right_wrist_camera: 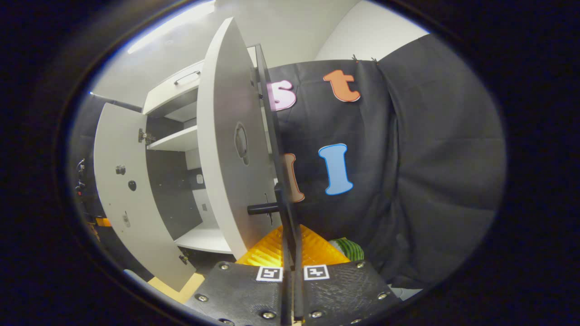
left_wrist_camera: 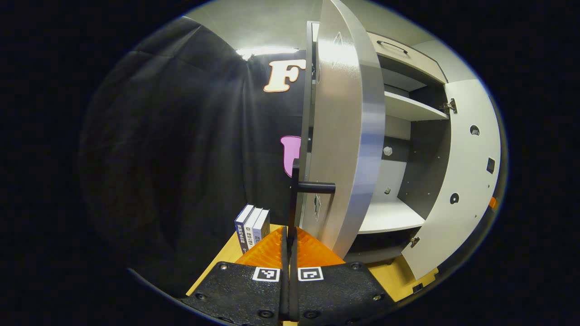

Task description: Open the right door of the double-door shoe cabinet with the right hand, and open the left door with the left hand.

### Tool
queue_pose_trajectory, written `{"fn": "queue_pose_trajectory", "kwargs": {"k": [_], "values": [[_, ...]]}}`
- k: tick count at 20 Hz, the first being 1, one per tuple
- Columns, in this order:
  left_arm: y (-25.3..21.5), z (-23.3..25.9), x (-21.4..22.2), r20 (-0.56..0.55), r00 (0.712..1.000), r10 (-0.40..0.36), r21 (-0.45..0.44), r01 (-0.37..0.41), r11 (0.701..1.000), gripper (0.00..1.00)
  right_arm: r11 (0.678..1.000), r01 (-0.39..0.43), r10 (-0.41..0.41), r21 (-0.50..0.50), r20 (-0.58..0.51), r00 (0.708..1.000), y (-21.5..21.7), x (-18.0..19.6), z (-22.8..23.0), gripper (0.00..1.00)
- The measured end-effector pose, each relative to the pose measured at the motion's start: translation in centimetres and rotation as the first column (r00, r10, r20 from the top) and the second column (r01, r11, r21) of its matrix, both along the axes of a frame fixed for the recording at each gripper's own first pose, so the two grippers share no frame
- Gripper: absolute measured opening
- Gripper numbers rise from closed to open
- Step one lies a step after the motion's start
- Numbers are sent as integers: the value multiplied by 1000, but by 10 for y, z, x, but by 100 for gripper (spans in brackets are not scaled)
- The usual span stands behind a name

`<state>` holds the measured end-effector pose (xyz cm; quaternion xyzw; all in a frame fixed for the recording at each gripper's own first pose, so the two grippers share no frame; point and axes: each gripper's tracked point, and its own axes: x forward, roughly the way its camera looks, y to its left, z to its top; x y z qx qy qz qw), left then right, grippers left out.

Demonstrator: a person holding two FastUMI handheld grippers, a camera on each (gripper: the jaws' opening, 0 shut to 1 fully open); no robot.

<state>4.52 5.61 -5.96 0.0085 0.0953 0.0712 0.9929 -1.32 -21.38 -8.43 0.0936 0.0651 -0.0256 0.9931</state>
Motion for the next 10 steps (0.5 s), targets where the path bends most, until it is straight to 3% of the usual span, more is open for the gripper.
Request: {"fn": "queue_pose_trajectory", "kwargs": {"k": [6,10], "values": [[3,0,-2,7,1000,5,-5,-5,1000,1,995,4,-14,-98,-96,995,1,-22,-21,3],[5,0,-7,6,1000,17,-14,-17,1000,2,995,19,-26,-98,-72,997,4,-41,-19,3]]}}
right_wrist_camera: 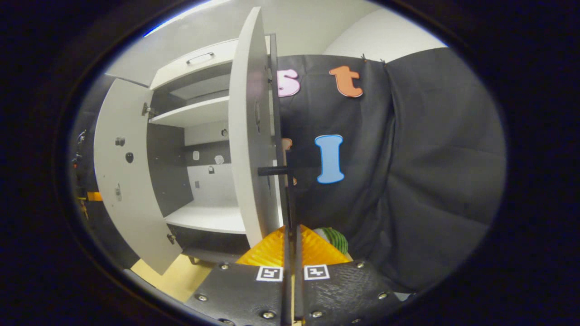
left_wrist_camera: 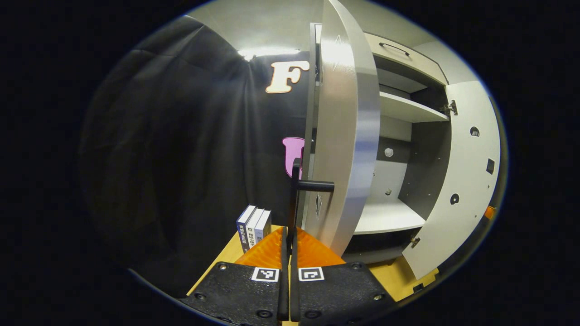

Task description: Open the right door of the double-door shoe cabinet with the right hand, and open the left door with the left hand.

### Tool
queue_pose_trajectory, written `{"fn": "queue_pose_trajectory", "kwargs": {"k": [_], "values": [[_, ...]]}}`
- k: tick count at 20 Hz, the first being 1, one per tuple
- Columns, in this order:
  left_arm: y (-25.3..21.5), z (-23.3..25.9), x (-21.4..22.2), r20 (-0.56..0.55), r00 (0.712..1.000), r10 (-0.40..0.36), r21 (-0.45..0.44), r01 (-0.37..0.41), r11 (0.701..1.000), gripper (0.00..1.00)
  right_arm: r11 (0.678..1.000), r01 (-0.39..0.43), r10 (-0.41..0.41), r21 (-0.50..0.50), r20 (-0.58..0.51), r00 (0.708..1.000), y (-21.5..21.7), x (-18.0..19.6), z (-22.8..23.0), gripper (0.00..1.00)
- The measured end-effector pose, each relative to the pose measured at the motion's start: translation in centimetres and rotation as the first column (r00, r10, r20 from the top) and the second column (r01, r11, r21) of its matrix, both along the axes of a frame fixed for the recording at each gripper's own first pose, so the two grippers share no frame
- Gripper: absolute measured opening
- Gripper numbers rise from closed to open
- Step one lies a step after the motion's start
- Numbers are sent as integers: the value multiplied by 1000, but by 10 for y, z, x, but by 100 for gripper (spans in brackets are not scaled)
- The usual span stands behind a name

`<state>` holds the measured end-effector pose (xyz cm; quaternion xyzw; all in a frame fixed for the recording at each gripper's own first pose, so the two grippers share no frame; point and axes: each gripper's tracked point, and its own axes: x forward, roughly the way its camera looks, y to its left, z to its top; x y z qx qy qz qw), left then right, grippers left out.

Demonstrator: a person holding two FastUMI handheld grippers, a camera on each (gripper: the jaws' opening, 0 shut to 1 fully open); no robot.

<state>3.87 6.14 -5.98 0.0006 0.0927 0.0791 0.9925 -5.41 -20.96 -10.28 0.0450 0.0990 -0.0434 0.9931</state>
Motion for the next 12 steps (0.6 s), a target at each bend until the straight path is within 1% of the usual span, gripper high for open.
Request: {"fn": "queue_pose_trajectory", "kwargs": {"k": [1,2,3,4,5,7,8,10,12], "values": [[4,3,-3,7,1000,20,-4,-20,1000,4,1000,5,-5,11,19,1000,-1,-2,7,7],[10,6,-6,17,999,48,-6,-48,999,5,1000,9,-10,21,37,999,-2,-4,16,3],[10,9,-13,28,998,51,-27,-50,998,5,1000,13,-14,27,54,998,1,-6,25,3],[11,13,-23,37,998,55,-51,-53,997,0,1000,12,-14,27,73,997,4,-7,37,3],[14,14,-33,41,997,63,-62,-61,996,5,1000,5,-7,21,92,996,10,-6,49,3],[19,13,-46,9,995,94,-45,-94,995,2,1000,-7,9,-20,116,993,25,-9,69,3],[16,14,-50,-9,995,96,-31,-96,995,2,999,-16,22,-50,127,992,34,-10,79,3],[-2,27,-61,-15,997,76,-9,-76,997,2,994,-41,56,-99,149,987,56,-9,94,3],[-25,43,-60,14,999,30,-29,-30,999,1,990,-78,94,-120,132,987,83,-2,95,2]]}}
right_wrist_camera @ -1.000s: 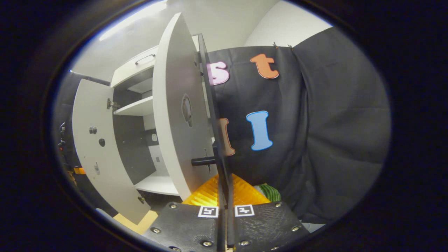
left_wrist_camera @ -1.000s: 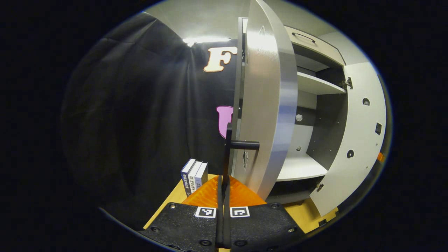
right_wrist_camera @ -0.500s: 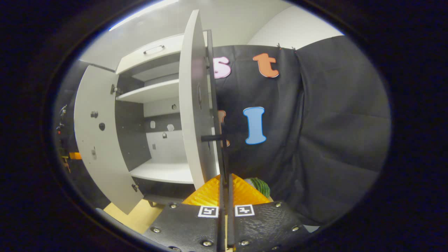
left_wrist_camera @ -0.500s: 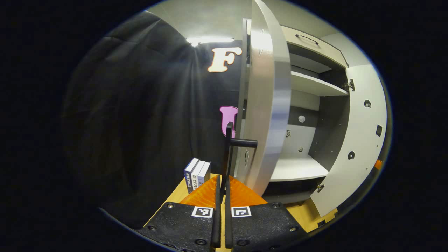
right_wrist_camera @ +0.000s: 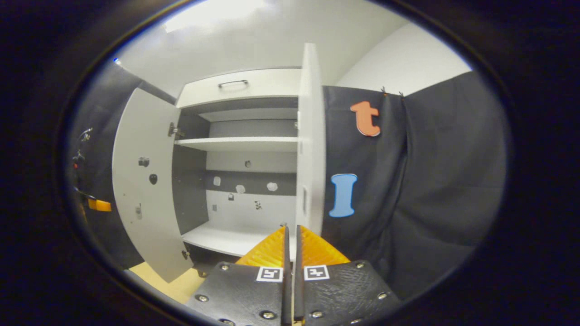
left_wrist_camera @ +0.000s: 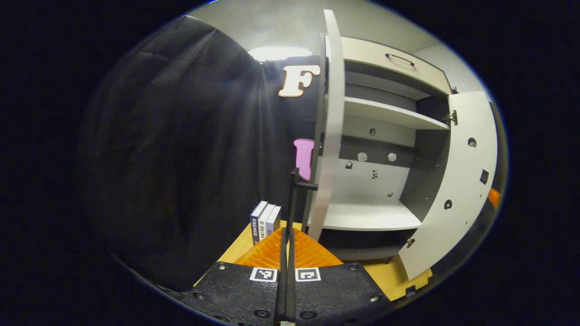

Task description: Open the right door of the double-door shoe cabinet with the right hand, and open the left door with the left hand.

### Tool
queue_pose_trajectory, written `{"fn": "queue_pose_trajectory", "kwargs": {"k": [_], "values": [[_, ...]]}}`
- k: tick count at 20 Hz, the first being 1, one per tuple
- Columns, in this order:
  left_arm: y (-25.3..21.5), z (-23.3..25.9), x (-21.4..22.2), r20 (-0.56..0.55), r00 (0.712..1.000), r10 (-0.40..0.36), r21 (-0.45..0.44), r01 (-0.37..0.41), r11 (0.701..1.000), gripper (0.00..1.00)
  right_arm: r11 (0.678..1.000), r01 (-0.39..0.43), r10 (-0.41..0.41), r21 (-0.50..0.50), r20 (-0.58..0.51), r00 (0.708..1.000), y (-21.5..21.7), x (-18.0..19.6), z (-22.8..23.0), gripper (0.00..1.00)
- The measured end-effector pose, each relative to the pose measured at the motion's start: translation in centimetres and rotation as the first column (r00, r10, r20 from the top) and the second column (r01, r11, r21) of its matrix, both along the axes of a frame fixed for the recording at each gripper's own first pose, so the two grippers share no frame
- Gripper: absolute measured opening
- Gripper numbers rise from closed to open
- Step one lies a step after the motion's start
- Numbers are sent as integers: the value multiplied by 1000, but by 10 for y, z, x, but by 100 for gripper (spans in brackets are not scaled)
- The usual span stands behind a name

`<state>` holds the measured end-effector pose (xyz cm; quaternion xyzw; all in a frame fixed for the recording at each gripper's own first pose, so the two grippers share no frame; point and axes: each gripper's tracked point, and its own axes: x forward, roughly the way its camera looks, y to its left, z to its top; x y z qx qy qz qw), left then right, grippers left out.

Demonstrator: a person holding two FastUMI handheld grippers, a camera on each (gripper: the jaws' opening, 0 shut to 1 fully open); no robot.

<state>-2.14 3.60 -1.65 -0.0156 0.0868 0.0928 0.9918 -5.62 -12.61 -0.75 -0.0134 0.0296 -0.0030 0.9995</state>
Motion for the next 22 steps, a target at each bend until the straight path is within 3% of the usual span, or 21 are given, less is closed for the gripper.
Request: {"fn": "queue_pose_trajectory", "kwargs": {"k": [4,9,10,11,12,14,15,16,17,18,20,21,22], "values": [[-48,32,7,61,992,-114,1,114,994,0,998,-58,58,-18,-24,998,44,20,-2,3],[-100,61,32,142,962,-233,40,230,972,1,993,-111,112,47,-20,994,93,42,7,3],[-107,65,38,153,957,-247,46,243,969,3,992,-110,110,56,-10,994,97,46,12,5],[-115,68,42,163,952,-260,55,254,966,12,993,-103,103,60,2,995,100,47,18,9],[-122,71,45,168,947,-274,62,268,962,1,993,-98,97,61,13,995,102,48,24,18],[-140,72,50,171,931,-322,63,315,947,22,994,-95,94,58,27,995,107,47,31,32],[-149,72,52,171,925,-340,59,334,941,20,994,-97,96,53,37,995,109,45,35,41],[-155,72,53,169,920,-353,59,348,936,36,994,-97,95,48,50,994,111,45,40,57],[-157,71,53,165,919,-359,60,354,933,53,994,-97,94,45,59,994,112,44,44,64],[-160,69,55,157,919,-361,60,356,932,70,994,-96,93,43,66,993,113,42,46,78],[-161,64,62,143,927,-347,52,343,938,91,995,-95,92,38,78,993,115,39,52,90],[-162,63,60,141,929,-343,39,340,939,96,995,-97,93,35,85,992,115,38,55,91],[-163,62,61,140,930,-340,26,340,940,96,995,-98,94,33,89,992,116,37,56,91]]}}
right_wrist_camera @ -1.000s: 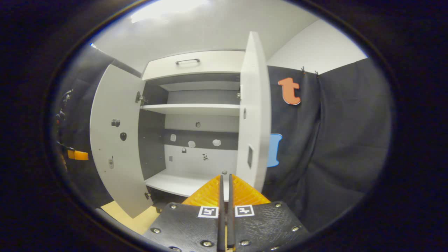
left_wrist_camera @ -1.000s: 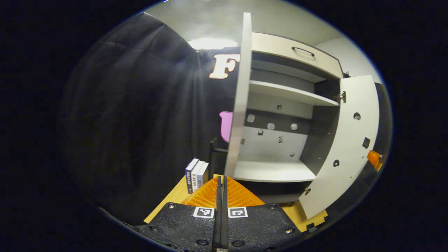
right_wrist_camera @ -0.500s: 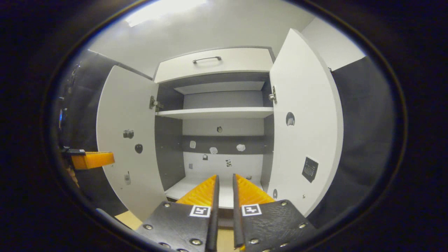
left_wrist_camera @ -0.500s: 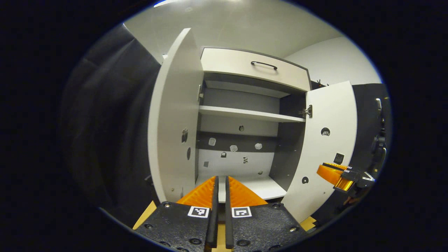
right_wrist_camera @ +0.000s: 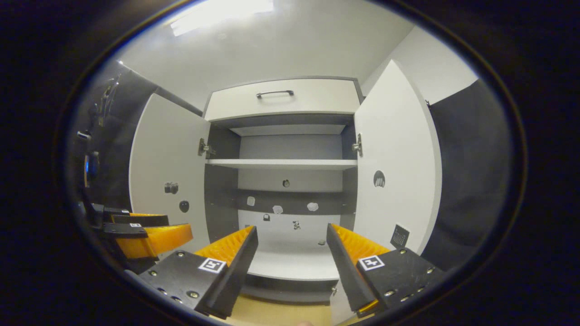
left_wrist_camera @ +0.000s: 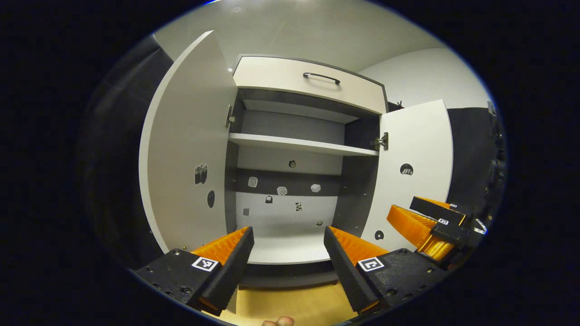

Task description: Open the right door of the double-door shoe cabinet with the right hand, and open the left door with the left hand.

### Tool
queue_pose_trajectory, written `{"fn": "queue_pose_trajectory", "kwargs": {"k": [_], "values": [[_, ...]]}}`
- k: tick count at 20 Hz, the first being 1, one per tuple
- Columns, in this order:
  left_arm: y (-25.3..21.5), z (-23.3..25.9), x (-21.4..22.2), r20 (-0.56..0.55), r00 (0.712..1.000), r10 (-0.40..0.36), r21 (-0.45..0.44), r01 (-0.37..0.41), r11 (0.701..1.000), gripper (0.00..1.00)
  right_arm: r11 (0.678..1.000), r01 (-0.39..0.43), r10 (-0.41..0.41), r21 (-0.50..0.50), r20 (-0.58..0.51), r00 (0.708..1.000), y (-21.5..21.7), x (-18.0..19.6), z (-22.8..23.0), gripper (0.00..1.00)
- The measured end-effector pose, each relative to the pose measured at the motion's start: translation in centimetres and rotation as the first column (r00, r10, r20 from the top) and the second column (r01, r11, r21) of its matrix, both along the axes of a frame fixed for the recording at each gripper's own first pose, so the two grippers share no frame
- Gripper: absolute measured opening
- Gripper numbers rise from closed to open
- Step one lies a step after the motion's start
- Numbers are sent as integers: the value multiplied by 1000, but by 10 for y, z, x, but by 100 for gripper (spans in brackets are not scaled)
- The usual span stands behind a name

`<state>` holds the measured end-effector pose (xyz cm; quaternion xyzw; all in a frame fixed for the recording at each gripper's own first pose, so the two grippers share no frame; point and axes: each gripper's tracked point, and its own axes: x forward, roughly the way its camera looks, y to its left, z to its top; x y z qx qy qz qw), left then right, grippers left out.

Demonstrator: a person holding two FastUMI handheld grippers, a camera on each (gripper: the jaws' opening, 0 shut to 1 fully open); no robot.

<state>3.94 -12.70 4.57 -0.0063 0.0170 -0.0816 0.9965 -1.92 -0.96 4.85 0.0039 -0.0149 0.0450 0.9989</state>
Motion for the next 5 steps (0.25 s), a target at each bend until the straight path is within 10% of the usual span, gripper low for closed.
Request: {"fn": "queue_pose_trajectory", "kwargs": {"k": [5], "values": [[-2,3,-3,13,1000,-13,1,13,1000,94,1000,11,-11,-16,7,1000,-4,-2,4,96]]}}
